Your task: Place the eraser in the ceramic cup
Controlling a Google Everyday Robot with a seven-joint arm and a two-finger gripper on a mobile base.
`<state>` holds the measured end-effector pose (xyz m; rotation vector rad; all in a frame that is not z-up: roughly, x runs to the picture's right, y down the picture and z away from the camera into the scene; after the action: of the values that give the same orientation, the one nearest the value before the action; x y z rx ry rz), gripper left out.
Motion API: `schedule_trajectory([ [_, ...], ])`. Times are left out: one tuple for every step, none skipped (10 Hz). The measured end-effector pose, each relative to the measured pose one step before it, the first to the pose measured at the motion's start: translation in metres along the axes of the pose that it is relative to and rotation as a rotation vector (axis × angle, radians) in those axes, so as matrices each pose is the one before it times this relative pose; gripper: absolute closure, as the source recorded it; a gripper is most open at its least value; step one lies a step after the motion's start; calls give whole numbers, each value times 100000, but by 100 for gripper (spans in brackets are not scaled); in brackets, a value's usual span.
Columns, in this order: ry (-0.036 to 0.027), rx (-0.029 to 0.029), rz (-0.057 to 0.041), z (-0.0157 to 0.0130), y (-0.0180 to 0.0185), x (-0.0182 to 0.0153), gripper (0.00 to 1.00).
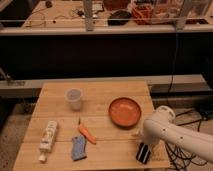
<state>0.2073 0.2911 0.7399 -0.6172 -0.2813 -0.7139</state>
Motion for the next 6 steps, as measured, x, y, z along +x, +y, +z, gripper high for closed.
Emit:
schedule_trajectory([
  [-104, 11, -824, 248, 150, -67, 20],
  [-128, 83, -830, 260, 178, -69, 20],
  [-190, 71, -674, 305, 218, -46, 20],
  [-110, 227, -396, 181, 55, 6, 20],
  [-280, 240, -278, 198, 131, -18, 20],
  [-206, 304, -174, 203, 166, -10, 20],
])
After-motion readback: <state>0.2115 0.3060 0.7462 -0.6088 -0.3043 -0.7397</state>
